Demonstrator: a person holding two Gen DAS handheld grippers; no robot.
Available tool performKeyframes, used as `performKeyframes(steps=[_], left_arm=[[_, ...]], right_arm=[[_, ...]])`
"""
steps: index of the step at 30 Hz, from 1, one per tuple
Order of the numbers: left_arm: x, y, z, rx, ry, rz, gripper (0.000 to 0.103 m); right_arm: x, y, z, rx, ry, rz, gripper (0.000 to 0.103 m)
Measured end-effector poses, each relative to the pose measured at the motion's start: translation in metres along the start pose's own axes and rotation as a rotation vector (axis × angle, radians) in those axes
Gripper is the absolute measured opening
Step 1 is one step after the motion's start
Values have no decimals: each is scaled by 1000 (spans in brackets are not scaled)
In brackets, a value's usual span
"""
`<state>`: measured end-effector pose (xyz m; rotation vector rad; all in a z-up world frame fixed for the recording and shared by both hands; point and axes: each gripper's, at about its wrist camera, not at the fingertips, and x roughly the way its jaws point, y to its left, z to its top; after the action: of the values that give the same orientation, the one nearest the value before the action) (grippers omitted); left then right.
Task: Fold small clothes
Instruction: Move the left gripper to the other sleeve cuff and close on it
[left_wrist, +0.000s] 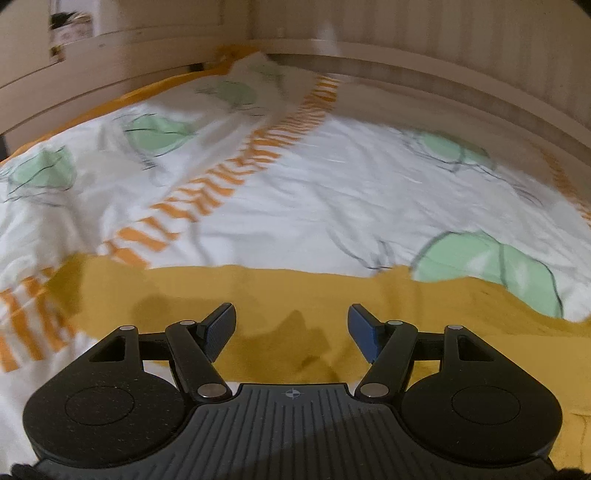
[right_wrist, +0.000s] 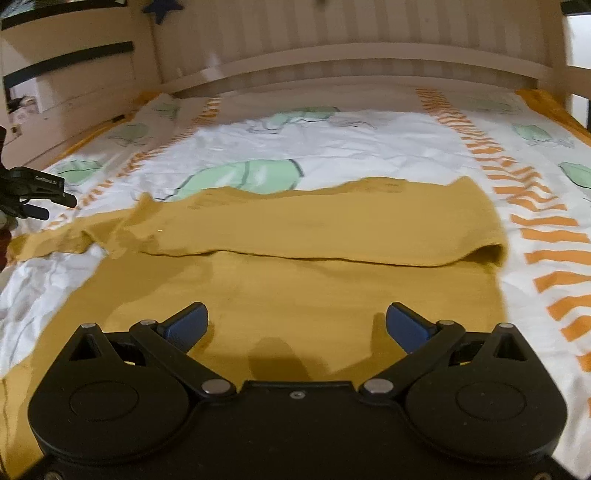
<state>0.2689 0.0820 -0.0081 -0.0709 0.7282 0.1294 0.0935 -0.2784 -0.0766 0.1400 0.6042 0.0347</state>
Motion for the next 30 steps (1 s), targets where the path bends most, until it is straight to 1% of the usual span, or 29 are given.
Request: performKeyframes(steps=[3,7,11,13,15,22,30], left_arm=[[-2,21,1,-20,2,32,66],[-4,49,1,-61,7,53,66],[-5,71,0,-90,14,56,66],[-5,80,-1,-99,19,60,66],[-4,88,-2,-108,19,63,66],[1,112,-1,-146,30,39,66],[13,139,-2,-163,43,29,66]], right_arm=[[-3,8,-1,4,-4,46,102],[-7,17,0,26,-10,112,102],[-11,24,-1,51,-12,166,102],[-13,26,-1,63,-12,179,102],[-15,29,-1,72,-15,184,102],[-16,35,-1,112,-5,172,102],[-20,58,1,85,7,152,102]])
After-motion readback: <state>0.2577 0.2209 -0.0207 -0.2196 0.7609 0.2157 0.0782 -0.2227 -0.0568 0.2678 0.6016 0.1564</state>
